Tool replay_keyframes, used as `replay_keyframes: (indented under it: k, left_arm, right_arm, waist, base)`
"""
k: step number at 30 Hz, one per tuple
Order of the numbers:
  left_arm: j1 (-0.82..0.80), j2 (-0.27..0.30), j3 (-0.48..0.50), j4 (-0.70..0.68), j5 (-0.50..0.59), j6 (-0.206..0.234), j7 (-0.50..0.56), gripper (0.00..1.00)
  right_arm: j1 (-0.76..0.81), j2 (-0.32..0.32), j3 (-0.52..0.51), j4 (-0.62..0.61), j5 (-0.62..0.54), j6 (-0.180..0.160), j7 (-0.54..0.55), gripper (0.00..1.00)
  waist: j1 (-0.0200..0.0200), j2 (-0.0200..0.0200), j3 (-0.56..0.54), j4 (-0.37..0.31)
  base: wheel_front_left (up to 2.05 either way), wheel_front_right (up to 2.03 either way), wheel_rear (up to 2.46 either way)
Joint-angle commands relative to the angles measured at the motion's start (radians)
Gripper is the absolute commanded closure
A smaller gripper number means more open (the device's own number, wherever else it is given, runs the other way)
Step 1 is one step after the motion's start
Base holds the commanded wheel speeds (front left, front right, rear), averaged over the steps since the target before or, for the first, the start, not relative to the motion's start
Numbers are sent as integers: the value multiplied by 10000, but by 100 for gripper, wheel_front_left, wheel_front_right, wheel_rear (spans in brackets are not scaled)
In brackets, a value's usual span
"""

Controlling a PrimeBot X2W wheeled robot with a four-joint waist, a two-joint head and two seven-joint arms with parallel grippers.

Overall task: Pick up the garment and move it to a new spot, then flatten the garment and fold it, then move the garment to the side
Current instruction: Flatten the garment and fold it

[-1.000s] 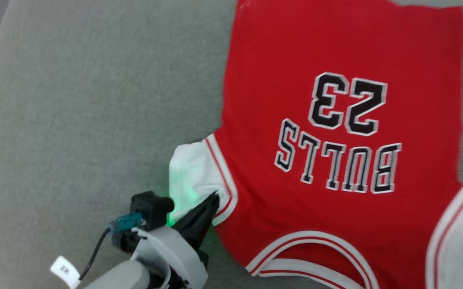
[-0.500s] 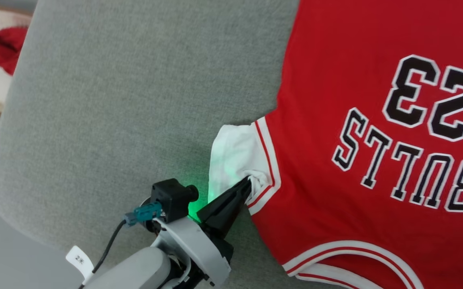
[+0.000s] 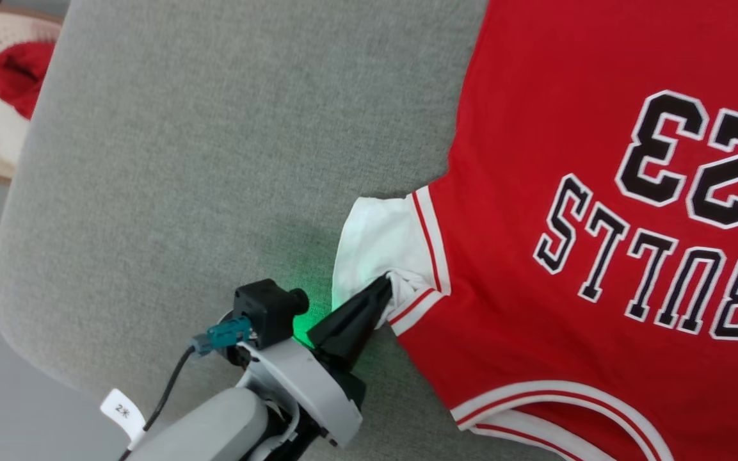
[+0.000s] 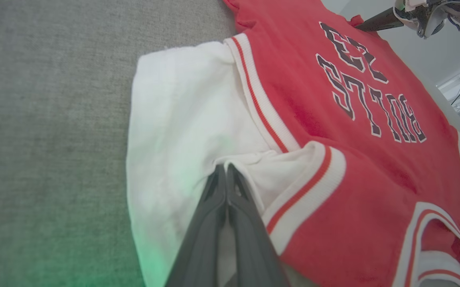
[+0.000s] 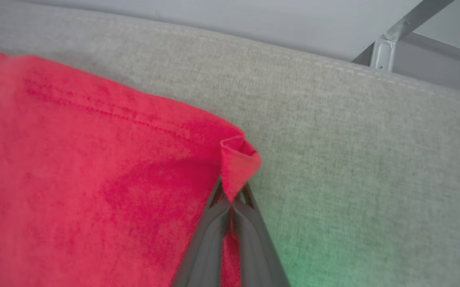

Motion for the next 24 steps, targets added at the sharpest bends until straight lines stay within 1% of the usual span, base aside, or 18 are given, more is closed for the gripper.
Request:
replay_keyframes:
  k: [1, 2, 4, 8, 14, 18, 24]
  left_arm:
    - [44, 127, 56, 219, -34, 124, 49, 100]
    - [41, 134, 93, 317, -75, 74, -6, 100]
    - [25, 151, 107, 371, -75, 56, -14, 100]
    - [96, 242, 200, 569, -164, -11, -86, 100]
    - [375, 502, 319, 897, -379, -60, -89, 100]
    - [639, 733, 345, 1025, -507, 6, -40, 100]
    - [994, 1132, 454, 938, -715, 95, 34, 100]
  right_arm:
    - [549, 99, 177, 217, 81, 11, 130, 100]
    - [783, -2, 378, 83, 357, 9, 5, 100]
    - [908, -78, 490, -57, 497, 9, -38, 100]
    - [1903, -280, 1035, -849, 1562, 10, -107, 100]
    - [4145, -1312, 1977, -2879, 3123, 6, -261, 100]
    - [5645, -2038, 2241, -4221, 3929, 6, -649, 100]
    - [7958, -2957, 2375, -6069, 4601, 6, -945, 100]
  waist:
    - [0, 0, -382, -269]
    - [0, 0, -692, -443]
    - [0, 0, -830, -534]
    - [0, 0, -1484, -1033]
    - [0, 0, -2389, -1856]
    - [0, 0, -2906, -2349]
    - [0, 0, -3385, -2939]
  base:
    - [0, 0, 0]
    - [0, 0, 0]
    - [0, 0, 0]
    - [0, 0, 0]
    - [0, 0, 0]
    - [0, 0, 0]
    - [0, 0, 0]
